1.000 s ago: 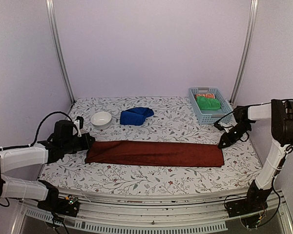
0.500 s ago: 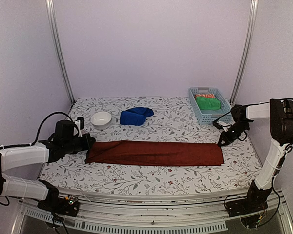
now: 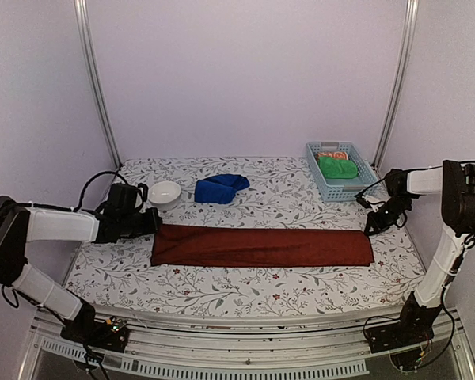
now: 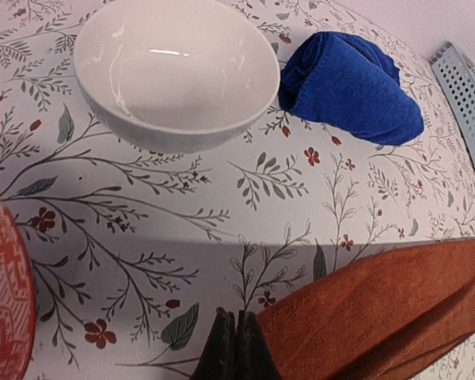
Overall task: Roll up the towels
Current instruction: Smooth out the towel at the center of the board.
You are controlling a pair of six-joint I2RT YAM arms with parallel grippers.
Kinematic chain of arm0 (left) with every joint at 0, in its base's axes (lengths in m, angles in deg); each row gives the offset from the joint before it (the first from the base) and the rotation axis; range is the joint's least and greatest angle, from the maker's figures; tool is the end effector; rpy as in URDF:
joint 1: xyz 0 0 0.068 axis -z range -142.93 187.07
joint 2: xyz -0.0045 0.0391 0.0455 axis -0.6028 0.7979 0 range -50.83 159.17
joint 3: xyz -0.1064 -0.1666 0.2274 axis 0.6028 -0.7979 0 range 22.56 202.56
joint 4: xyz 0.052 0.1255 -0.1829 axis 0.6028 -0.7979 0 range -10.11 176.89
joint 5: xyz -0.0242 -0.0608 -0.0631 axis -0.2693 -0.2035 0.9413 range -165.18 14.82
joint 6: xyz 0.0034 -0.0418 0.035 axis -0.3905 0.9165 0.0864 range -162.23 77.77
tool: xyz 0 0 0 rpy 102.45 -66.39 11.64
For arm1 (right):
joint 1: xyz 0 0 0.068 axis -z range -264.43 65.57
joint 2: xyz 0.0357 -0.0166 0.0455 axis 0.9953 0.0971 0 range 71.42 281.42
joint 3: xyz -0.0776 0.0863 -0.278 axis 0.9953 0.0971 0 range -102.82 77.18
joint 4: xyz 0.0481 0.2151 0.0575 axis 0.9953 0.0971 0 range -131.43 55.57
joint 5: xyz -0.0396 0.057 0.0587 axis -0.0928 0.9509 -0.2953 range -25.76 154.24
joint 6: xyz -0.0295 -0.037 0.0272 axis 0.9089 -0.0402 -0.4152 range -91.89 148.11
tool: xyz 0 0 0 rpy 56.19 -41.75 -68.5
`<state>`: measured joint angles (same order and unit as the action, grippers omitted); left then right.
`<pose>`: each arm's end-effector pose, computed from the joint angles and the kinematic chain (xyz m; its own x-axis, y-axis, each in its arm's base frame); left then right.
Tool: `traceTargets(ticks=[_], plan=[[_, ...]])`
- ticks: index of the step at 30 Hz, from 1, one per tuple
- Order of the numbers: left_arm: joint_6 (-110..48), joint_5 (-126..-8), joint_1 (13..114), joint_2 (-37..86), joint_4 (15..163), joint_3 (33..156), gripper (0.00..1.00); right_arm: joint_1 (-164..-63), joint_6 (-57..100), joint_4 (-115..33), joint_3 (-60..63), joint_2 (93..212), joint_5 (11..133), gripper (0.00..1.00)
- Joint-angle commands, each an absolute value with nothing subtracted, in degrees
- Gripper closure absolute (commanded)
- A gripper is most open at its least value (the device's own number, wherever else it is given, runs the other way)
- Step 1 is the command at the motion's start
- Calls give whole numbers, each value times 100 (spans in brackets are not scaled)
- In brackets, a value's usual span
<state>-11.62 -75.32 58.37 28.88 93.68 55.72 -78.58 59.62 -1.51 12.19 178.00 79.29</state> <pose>0.2233 -0.0870 0.2211 -0.6968 -0.2749 -0.6625 0.0076 0.9208 -0.3901 0.3151 -0.0227 0.1928 -0.8703 -0.4182 -0.2602 -0.4629 0.8750 0.1417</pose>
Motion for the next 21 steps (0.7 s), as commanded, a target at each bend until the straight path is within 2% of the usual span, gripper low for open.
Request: traceTargets(ticks=[1,9,11,13,15,17,21], plan=[[-1343,-7829,5825,3718,9572,6294,100,-7771,6054,-96,1318,17856,7405,97],[-1288,-8558,5832,4847,9017,7257,99,-7550,6071,-122,1247,17821,7321,97],[-1163,-8674,5825,4861,8906,7309,89,-7506,6072,-106,1132,17861,7314,97],[-1066,-8685,5825,4834,8770,7347,72,-7494,6059,-70,968,17921,7337,97],[-977,-8630,5849,4779,8603,7370,61,-7501,6017,-35,835,17993,7456,97],[-925,-8652,5917,4637,8499,7307,56,-7501,5943,-33,630,18045,7540,95],[-860,-8571,6079,4142,8190,7125,53,-7509,5762,165,590,17766,7738,80]])
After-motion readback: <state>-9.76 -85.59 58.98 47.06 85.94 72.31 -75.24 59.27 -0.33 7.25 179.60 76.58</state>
